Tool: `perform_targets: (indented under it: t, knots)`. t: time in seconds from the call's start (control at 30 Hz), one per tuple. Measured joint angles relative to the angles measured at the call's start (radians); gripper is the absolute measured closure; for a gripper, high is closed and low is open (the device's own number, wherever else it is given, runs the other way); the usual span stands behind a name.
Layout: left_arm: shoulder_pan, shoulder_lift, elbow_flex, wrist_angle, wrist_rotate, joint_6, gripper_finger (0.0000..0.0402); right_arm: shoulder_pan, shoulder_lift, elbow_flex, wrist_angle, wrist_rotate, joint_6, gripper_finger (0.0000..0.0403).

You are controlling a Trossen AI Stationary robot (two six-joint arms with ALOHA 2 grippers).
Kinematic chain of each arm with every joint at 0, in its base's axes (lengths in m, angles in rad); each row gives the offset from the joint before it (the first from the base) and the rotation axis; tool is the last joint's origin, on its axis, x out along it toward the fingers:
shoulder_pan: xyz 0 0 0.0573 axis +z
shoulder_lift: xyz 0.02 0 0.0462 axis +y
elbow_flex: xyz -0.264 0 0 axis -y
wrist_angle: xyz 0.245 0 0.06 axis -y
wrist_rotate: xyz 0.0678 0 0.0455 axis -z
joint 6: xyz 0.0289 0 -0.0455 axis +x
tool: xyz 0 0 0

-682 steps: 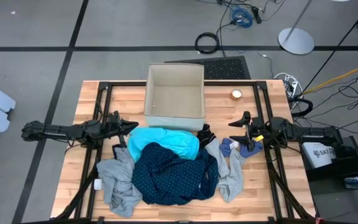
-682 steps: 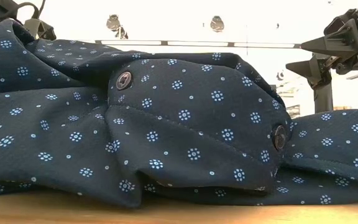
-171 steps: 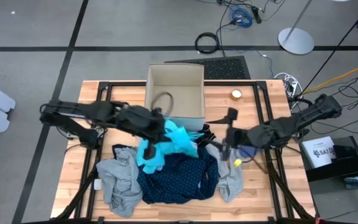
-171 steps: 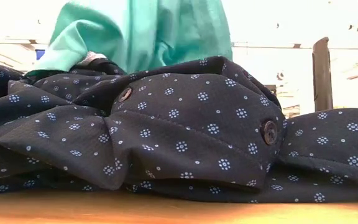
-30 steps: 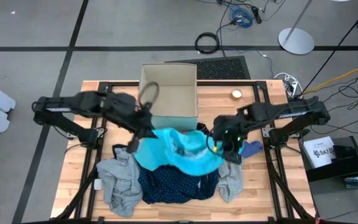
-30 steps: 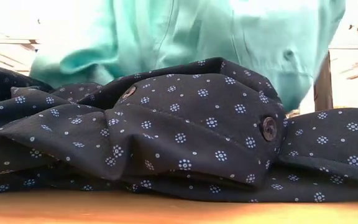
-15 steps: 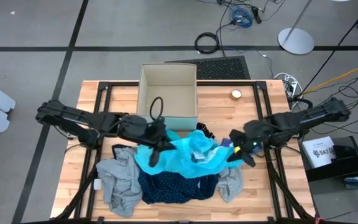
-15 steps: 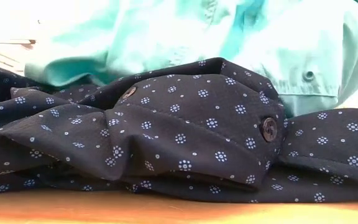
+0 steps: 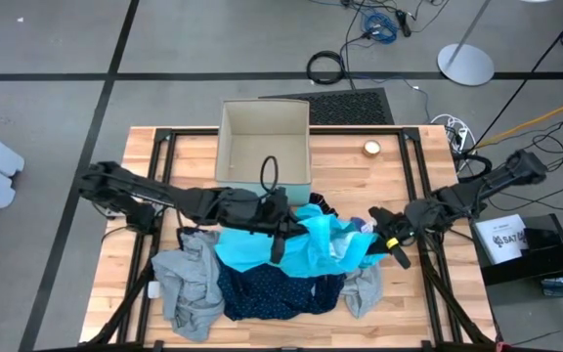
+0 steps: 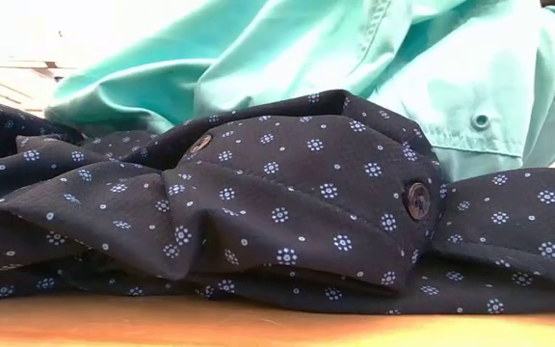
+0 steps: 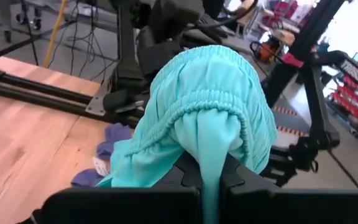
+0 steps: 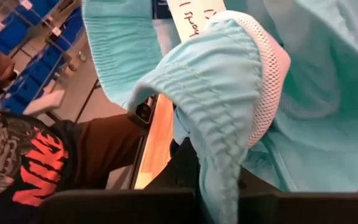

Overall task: Sort clothes
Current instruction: Put the light blue shorts into the white laundry organizer

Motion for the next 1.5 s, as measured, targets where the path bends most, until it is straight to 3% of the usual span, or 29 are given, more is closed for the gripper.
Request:
perform_targets:
  t: [0.3, 0.57, 0.73, 0.87, 1.1, 1.27, 1.5]
  knots:
    - [0.005, 0.001, 0.000, 0.089, -0.003, -0.001, 0.0400, 0.046, 0.001, 0.000, 0.016, 0.017, -0.061, 0.0402]
    - [0.001, 0.000, 0.000, 0.091, 0.001, 0.000, 0.0400, 0.115, 0.024, 0.000, 0.141, 0.128, -0.060, 0.0402]
    - [-0.011, 0.016, 0.000, 0.091, 0.028, 0.000, 0.0400, 0.148, 0.100, 0.000, 0.290, 0.216, -0.110, 0.0402]
    - [-0.013, 0.053, 0.000, 0.089, 0.049, -0.001, 0.0400, 0.149, 0.186, 0.000, 0.495, 0.222, -0.208, 0.0402]
    - [0.005, 0.084, 0.000, 0.113, 0.197, 0.032, 0.0396, 0.101, 0.333, 0.001, 0.697, 0.244, -0.296, 0.0402]
    - [0.005, 0.084, 0.000, 0.113, 0.202, 0.120, 0.0355, 0.044, 0.394, 0.001, 0.780, 0.240, -0.311, 0.0403]
    - [0.017, 0.084, 0.001, 0.096, 0.193, 0.133, 0.0254, 0.016, 0.403, 0.001, 0.849, 0.232, -0.342, 0.0403]
